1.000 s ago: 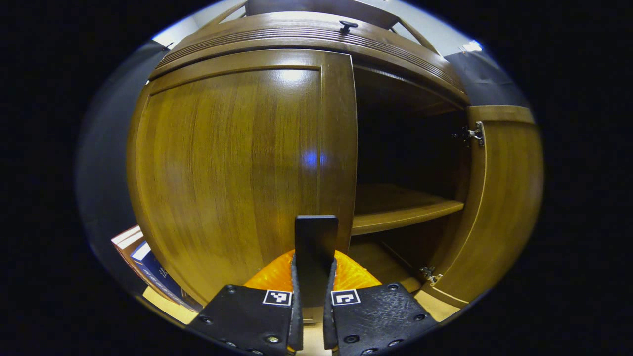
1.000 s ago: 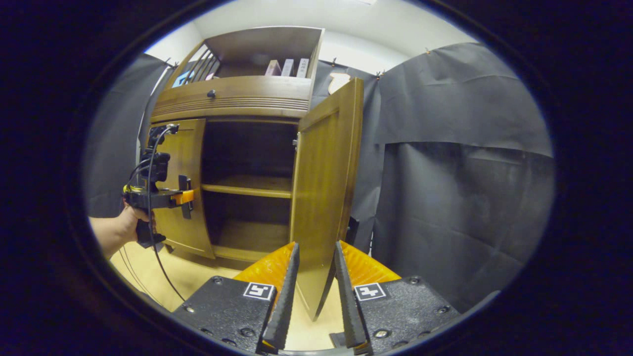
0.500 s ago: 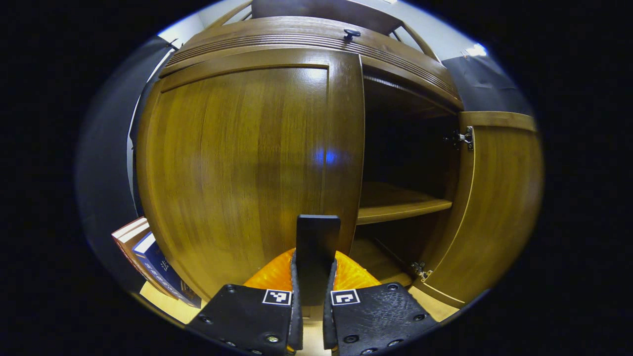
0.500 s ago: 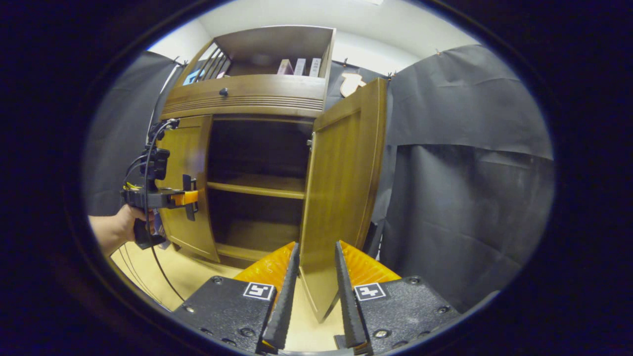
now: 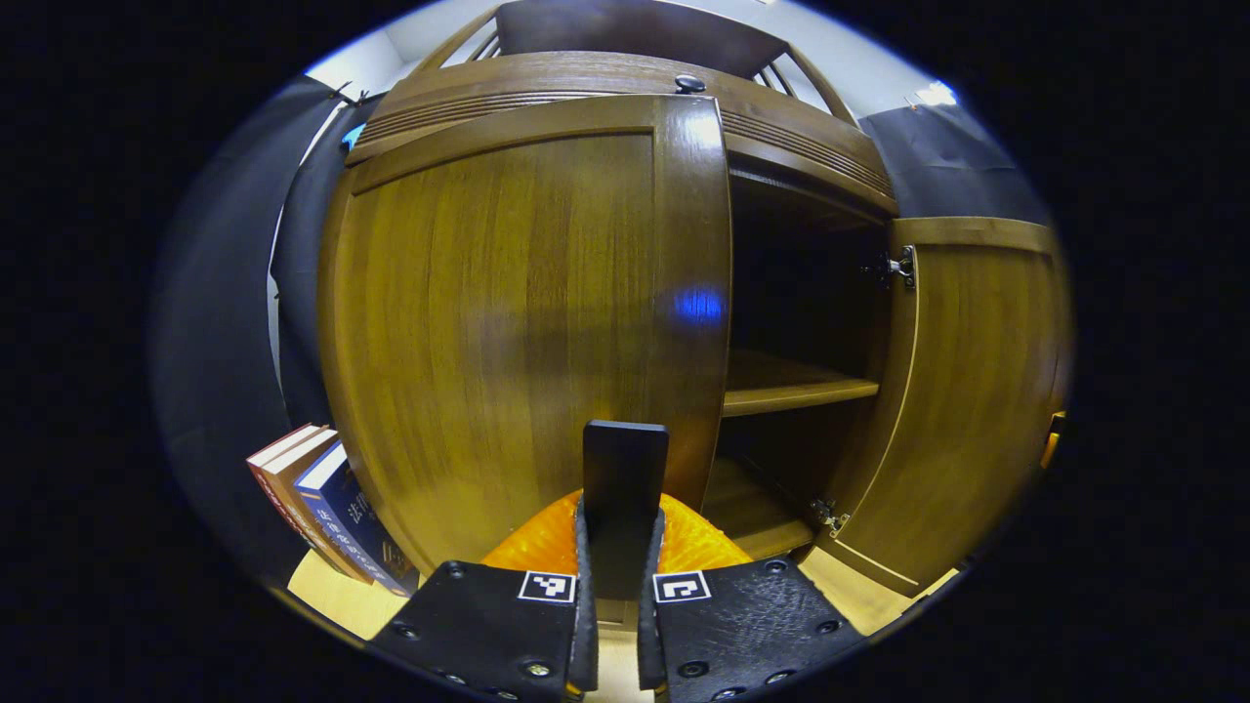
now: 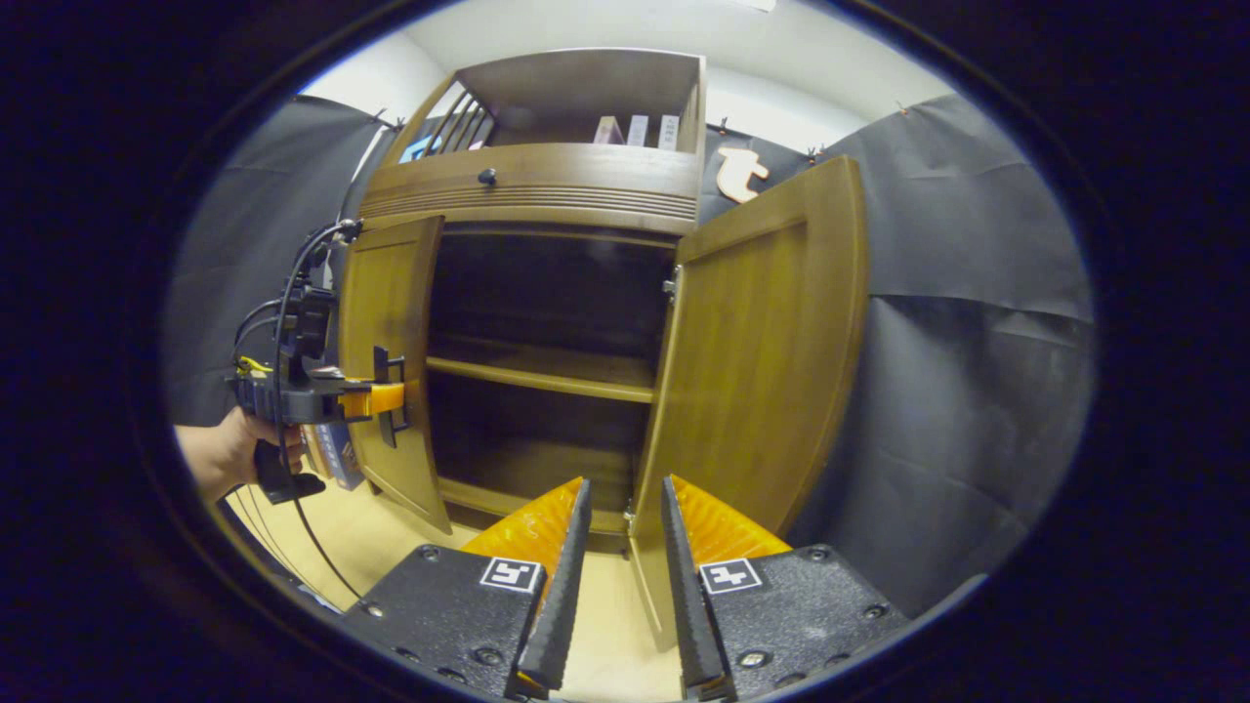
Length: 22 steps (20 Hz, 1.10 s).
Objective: Open the right door of the double-door shoe cabinet with the right hand, and open the left door with the left hand.
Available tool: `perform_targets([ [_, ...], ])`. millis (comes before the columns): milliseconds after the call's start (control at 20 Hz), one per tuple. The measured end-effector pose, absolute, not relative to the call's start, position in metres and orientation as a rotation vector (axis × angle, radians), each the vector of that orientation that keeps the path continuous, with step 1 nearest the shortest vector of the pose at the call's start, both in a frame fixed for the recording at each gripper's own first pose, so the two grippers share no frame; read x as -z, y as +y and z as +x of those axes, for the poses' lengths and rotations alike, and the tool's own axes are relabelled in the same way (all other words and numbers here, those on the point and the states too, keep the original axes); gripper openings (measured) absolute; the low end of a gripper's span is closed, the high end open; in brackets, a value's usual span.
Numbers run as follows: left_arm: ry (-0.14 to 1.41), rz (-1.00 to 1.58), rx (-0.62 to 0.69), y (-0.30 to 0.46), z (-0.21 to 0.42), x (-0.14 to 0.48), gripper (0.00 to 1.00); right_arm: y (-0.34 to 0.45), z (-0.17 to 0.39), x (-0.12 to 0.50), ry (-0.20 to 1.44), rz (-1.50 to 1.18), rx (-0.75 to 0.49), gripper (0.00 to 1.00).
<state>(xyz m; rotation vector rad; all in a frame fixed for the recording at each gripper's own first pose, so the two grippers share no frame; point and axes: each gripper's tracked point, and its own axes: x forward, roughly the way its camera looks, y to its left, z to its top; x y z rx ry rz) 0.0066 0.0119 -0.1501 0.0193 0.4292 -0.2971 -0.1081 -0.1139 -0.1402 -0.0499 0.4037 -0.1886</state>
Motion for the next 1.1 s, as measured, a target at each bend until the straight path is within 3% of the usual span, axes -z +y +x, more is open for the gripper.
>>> perform_targets([
  [50,0.427,0.02,0.293,0.014,0.003,0.149,0.14,-0.111,-0.104,0.14,0.4,-0.051,0.175,0.51],
  [150,0.429,0.02,0.282,0.021,-0.004,0.149,0.14,-0.106,-0.1,0.142,0.397,-0.054,0.149,0.46],
  [350,0.432,0.008,0.257,0.035,-0.023,0.141,0.14,-0.098,-0.09,0.144,0.396,-0.057,0.118,0.46],
  [400,0.433,0.008,0.251,0.04,-0.028,0.14,0.14,-0.095,-0.089,0.145,0.396,-0.055,0.109,0.51],
  [550,0.434,0.018,0.237,0.052,-0.039,0.135,0.14,-0.086,-0.083,0.148,0.398,-0.058,0.081,0.51],
  [600,0.436,0.02,0.232,0.055,-0.043,0.135,0.14,-0.084,-0.081,0.148,0.397,-0.059,0.072,0.46],
  [700,0.439,0.019,0.218,0.063,-0.049,0.133,0.14,-0.079,-0.077,0.147,0.395,-0.063,0.06,0.46],
  [750,0.44,0.017,0.21,0.066,-0.052,0.132,0.14,-0.077,-0.075,0.147,0.393,-0.063,0.053,0.51],
  [850,0.441,0.016,0.196,0.071,-0.056,0.129,0.14,-0.072,-0.072,0.147,0.393,-0.061,0.042,0.46],
  [1000,0.443,0.02,0.17,0.089,-0.067,0.128,0.14,-0.066,-0.067,0.148,0.392,-0.056,0.033,0.52],
  [1100,0.445,0.018,0.15,0.099,-0.072,0.125,0.14,-0.063,-0.063,0.147,0.389,-0.051,0.03,0.65],
])
